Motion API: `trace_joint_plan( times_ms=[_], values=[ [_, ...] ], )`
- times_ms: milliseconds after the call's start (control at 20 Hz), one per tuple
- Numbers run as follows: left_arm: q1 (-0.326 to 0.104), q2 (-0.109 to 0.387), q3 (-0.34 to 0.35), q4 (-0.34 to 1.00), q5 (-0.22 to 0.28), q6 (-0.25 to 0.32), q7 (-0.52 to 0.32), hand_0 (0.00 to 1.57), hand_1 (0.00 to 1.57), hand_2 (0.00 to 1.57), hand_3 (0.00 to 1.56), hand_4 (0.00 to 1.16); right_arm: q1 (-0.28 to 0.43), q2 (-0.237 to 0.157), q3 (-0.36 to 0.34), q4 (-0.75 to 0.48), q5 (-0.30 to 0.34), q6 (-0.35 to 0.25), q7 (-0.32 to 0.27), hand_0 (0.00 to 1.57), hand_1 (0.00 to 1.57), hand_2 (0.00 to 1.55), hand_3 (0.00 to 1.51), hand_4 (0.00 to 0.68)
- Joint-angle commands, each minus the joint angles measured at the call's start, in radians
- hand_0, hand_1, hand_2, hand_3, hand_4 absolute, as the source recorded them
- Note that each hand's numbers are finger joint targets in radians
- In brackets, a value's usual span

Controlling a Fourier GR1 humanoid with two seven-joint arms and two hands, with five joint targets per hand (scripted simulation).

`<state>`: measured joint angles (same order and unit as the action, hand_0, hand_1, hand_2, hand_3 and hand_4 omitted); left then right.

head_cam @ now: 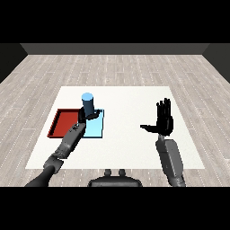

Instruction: Pick the blue can and put it in the blue box

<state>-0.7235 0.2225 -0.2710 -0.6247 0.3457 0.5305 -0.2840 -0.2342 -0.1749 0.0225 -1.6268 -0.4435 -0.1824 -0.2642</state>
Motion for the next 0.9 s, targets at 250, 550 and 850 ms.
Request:
trace_joint_plan(
  times_ms=[250, 550, 850],
  values=[
    [-0.120, -0.018, 0.033, 0.389, -0.056, 0.005, 0.104, 1.57, 1.57, 1.54, 1.41, 1.00, -0.016, -0.012, -0.053, 0.110, -0.022, 0.060, -0.038, 0.00, 0.00, 0.00, 0.00, 0.000],
    [-0.093, -0.058, 0.029, 0.565, -0.079, 0.028, 0.164, 1.23, 1.23, 1.14, 1.11, 0.93, -0.072, 0.029, -0.033, 0.182, 0.009, 0.022, -0.045, 0.00, 0.00, 0.00, 0.00, 0.000],
    [-0.090, -0.095, 0.050, 0.615, -0.074, -0.016, 0.197, 1.16, 1.16, 1.08, 0.55, 0.77, -0.024, 0.011, -0.047, 0.143, -0.005, 0.069, -0.066, 0.00, 0.00, 0.00, 0.00, 0.000]
  ],
)
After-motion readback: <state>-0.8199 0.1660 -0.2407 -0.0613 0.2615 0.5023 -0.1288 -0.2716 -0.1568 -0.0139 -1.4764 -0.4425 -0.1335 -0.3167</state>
